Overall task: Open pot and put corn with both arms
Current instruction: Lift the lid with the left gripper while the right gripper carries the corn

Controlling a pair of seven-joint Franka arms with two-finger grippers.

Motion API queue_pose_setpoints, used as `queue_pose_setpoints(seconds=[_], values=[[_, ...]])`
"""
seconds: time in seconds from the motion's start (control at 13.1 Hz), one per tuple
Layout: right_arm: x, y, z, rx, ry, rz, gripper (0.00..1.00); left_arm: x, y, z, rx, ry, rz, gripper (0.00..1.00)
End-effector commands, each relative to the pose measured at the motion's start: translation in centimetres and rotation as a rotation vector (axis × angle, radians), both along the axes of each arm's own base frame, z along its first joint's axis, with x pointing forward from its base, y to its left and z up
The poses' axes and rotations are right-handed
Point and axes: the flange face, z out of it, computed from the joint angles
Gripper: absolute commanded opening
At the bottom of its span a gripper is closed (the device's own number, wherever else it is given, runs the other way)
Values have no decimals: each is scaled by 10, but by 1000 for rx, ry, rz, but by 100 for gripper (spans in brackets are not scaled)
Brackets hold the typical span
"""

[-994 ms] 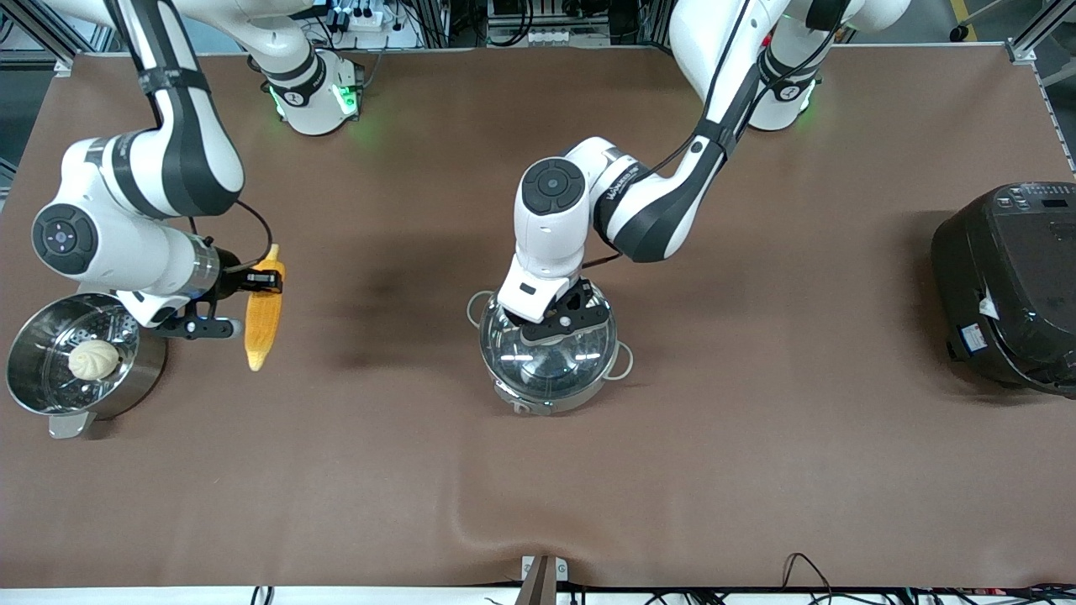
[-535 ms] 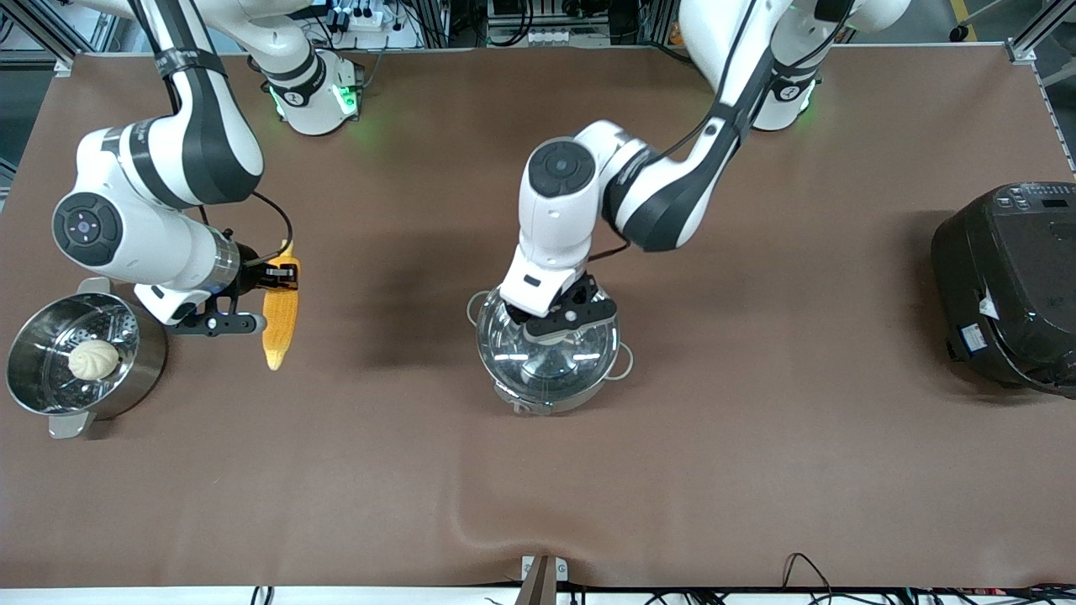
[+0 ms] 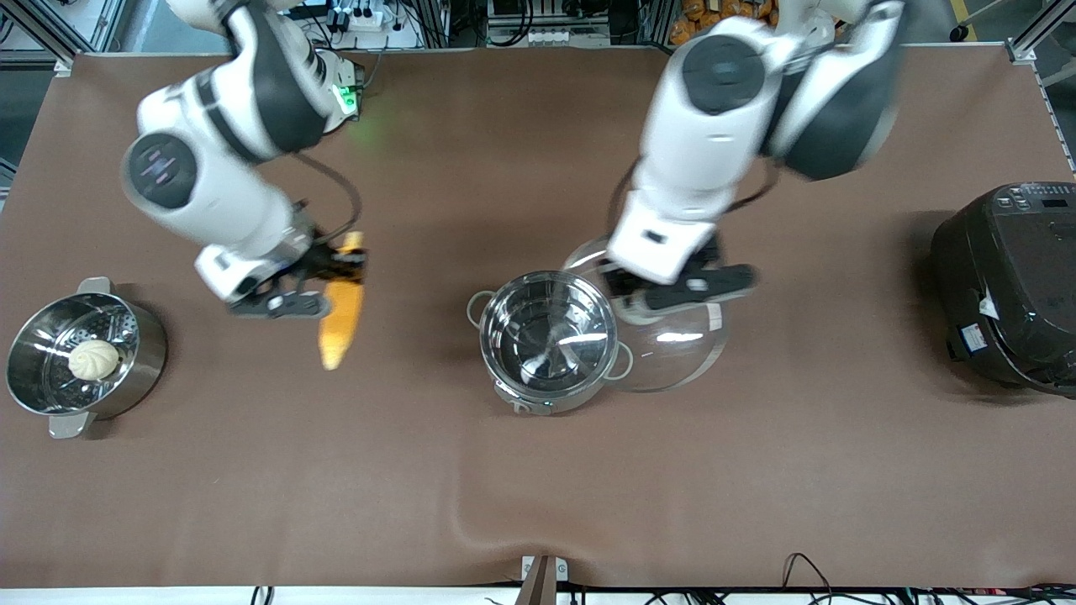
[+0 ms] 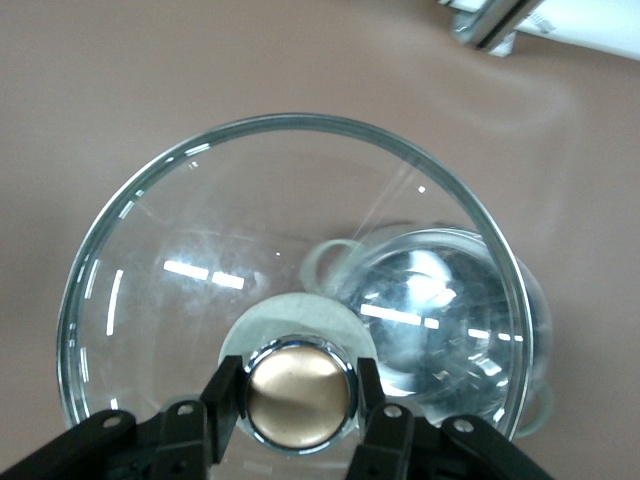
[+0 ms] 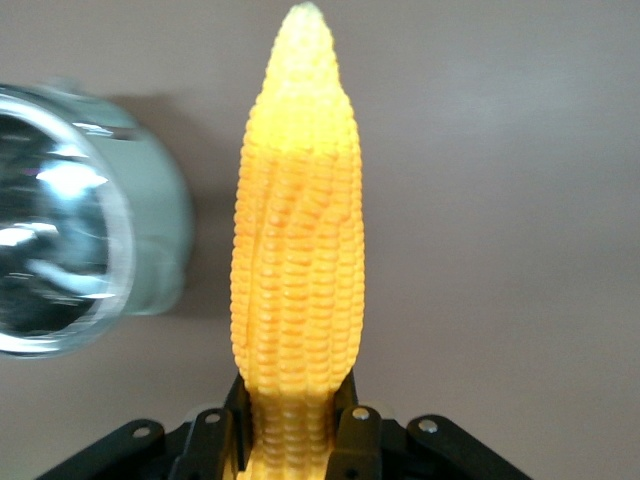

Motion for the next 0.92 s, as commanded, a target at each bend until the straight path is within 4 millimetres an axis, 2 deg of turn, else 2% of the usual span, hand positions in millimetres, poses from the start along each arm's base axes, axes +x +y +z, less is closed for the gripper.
queue_pose_setpoints(seconds=[0.0,0.08,0.15,0.23,0.31,0.46,0.61,0.69,0.76,0.84], values=[[7,86,-12,83,20,-80,18,5,72,17,15,68,-37,0],[-1,123,-15,94,-4,-83,18,7,96,15,20,85,-31,0],[-5,147,-27,107,-30,-87,18,8,120,10,25,100,-31,0],[-11,176,-47,122,-69,-76,18,11,144,4,26,112,-35,0],[-14,197,-67,129,-119,-72,18,11,162,-5,26,118,-42,0],[-11,218,-108,115,-171,-112,19,-1,181,-29,29,113,-33,0],[-5,232,-135,77,-194,-131,23,-18,199,-64,22,102,-19,0],[-3,230,-143,66,-191,-134,27,-22,208,-82,24,114,-7,0],[-2,229,-148,61,-187,-137,37,-24,210,-100,25,126,-4,0],[-4,231,-145,63,-185,-136,57,-27,214,-119,27,134,0,0]])
